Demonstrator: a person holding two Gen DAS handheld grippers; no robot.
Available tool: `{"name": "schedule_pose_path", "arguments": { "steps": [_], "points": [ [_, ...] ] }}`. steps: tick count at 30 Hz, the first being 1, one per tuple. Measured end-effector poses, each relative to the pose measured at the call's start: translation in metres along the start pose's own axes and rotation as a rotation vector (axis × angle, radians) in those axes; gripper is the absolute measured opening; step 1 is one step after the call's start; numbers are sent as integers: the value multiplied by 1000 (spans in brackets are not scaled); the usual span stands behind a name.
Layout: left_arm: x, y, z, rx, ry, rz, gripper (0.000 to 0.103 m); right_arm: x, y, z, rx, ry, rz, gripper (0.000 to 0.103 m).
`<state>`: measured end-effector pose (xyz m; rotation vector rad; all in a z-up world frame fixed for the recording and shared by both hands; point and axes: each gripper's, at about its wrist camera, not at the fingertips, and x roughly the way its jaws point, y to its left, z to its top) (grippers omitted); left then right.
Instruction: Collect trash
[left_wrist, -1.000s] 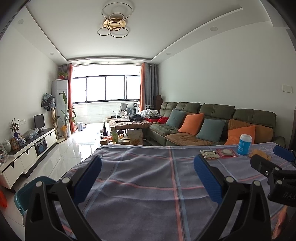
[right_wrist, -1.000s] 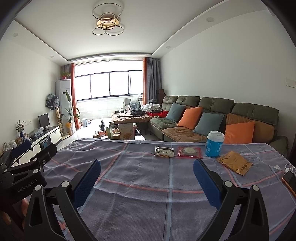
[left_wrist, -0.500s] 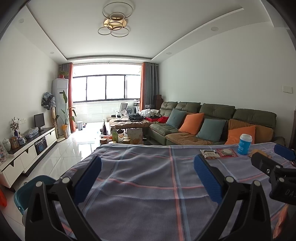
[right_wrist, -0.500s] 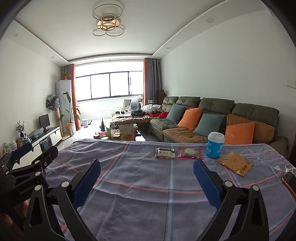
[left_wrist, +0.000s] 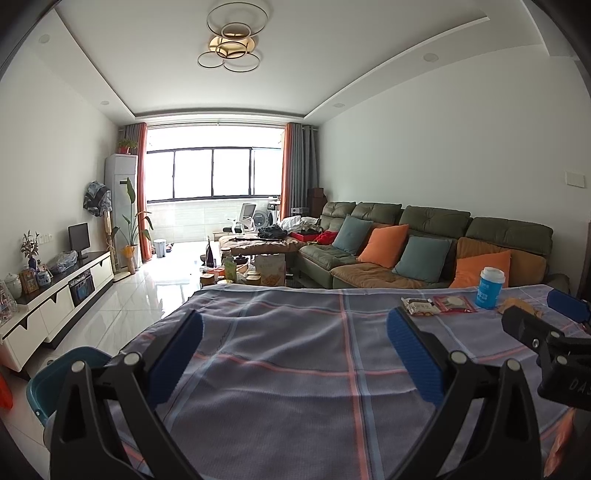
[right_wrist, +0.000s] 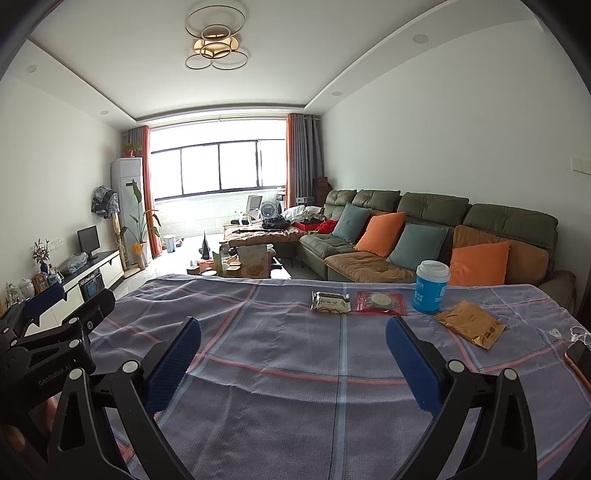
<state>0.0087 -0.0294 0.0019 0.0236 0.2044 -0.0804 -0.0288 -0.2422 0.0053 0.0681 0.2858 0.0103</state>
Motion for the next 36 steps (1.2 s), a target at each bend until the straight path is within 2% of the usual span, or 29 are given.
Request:
{"name": "schedule_pose_path", "arguments": {
  "steps": [36],
  "points": [
    [1,0,2,-5,0,0,100,3,-1,-4,7,7,4,99]
  ]
}}
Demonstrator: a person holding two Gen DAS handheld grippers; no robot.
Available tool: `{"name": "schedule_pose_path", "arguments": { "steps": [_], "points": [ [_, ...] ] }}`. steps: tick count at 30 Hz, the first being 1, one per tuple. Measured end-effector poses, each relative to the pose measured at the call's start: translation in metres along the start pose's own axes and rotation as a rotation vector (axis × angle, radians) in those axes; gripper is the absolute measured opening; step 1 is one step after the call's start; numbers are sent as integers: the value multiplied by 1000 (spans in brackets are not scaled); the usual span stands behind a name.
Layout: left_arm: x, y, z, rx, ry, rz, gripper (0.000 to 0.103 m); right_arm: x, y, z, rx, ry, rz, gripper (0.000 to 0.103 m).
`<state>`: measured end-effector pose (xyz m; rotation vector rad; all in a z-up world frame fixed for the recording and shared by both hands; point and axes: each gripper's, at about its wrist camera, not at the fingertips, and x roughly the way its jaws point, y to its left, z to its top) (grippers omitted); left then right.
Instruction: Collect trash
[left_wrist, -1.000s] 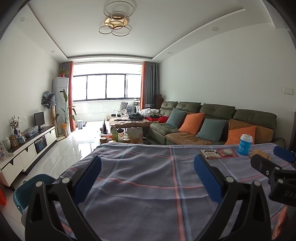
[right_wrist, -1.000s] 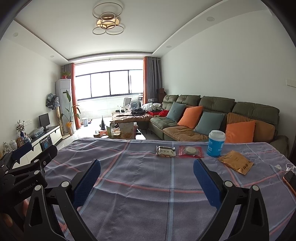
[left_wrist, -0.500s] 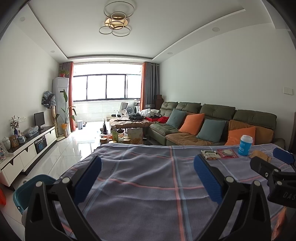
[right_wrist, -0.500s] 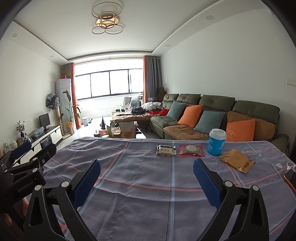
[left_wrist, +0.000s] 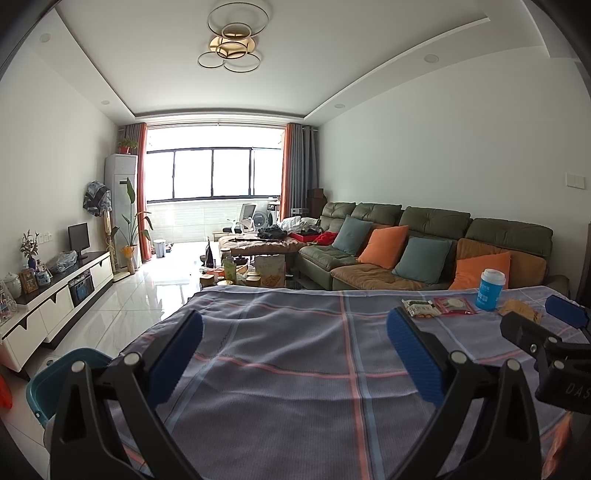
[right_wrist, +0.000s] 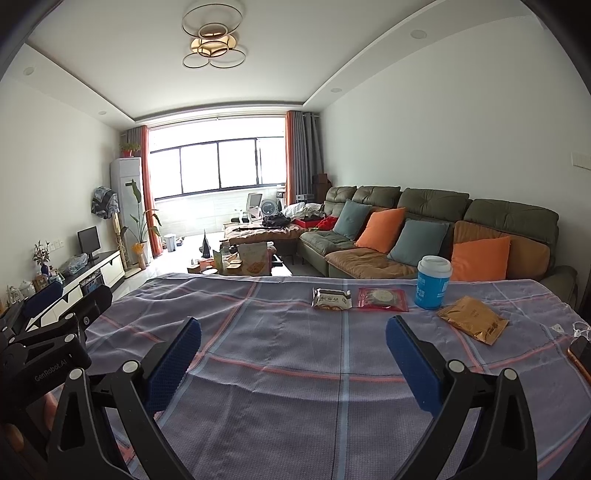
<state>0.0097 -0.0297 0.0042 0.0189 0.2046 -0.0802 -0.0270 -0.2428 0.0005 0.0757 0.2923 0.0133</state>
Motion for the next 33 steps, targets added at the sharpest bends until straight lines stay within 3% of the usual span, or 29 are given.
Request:
{"name": "schedule_pose_path", "arguments": {
  "steps": [33],
  "points": [
    [1,0,1,0,1,1,100,2,0,-2,4,4,-1,99]
  ]
}}
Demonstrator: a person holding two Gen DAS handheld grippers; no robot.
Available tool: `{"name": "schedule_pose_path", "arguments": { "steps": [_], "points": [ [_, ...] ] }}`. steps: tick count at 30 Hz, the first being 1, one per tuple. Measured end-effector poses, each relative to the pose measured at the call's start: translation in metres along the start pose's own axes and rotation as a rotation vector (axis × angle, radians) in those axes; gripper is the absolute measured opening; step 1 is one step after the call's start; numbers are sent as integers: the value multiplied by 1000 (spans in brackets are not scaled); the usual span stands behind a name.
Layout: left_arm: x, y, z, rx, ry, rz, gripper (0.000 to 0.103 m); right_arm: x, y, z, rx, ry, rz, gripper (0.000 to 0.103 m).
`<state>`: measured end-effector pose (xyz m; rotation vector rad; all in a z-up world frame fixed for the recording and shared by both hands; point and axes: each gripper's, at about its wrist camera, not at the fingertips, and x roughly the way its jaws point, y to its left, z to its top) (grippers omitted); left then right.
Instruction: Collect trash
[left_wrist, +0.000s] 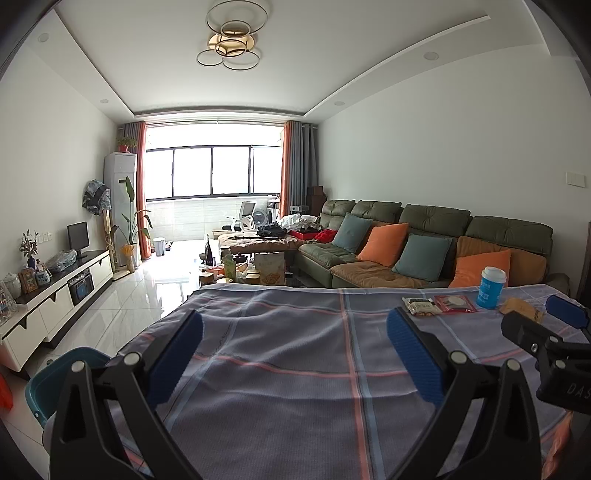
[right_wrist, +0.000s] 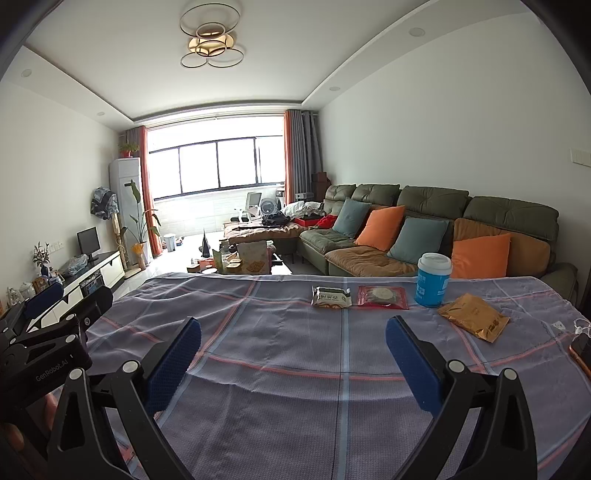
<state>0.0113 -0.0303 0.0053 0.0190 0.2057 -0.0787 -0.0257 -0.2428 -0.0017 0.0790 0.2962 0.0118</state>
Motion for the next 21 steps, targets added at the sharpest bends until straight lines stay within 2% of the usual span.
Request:
{"name": "schedule_pose_path", "arguments": {
  "steps": [14,16,21],
  "points": [
    [5,-2,-5,7,17,-1,100,0,-1,-1,3,-1,-1,99],
    [6,-3,-6,8,37,-2,100,0,-1,-2,5,4,-6,99],
    [24,3,-4,9,149,-2,100,6,-14,-3,20,50,-28,99]
  ]
}}
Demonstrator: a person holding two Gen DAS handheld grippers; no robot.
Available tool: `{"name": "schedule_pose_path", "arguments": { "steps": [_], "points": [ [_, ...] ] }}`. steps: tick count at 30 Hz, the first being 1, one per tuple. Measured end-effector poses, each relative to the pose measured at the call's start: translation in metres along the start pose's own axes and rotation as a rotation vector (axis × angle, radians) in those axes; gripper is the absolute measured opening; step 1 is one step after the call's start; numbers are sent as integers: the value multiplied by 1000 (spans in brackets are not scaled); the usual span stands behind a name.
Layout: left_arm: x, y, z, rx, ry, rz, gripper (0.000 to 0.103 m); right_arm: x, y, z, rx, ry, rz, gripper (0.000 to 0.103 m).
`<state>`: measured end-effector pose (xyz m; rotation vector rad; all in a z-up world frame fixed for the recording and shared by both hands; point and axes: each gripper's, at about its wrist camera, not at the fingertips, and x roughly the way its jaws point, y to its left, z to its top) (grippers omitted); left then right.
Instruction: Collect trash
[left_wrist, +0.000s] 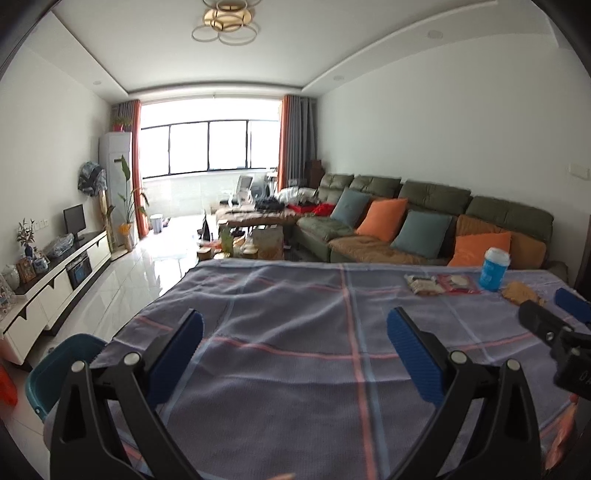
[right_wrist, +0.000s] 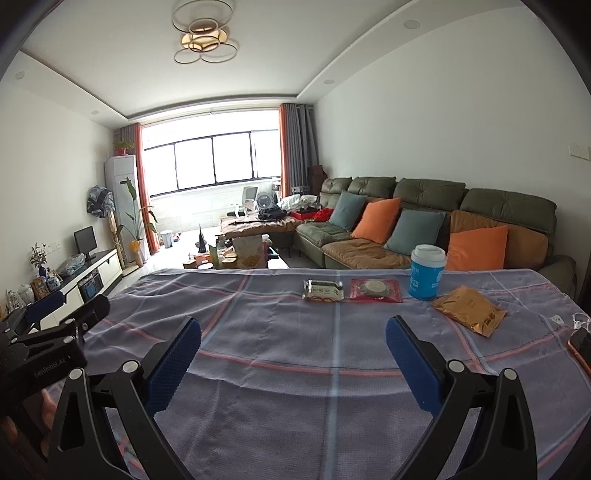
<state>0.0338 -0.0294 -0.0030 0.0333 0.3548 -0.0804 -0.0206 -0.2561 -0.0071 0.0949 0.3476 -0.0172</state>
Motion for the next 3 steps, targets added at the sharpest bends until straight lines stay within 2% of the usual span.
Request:
{"name": "schedule_pose_path", "arguments": {
  "steps": [3],
  "points": [
    [23,9,6,2,107,3,100,10,-16,2,9,56,-34,99]
  ]
}}
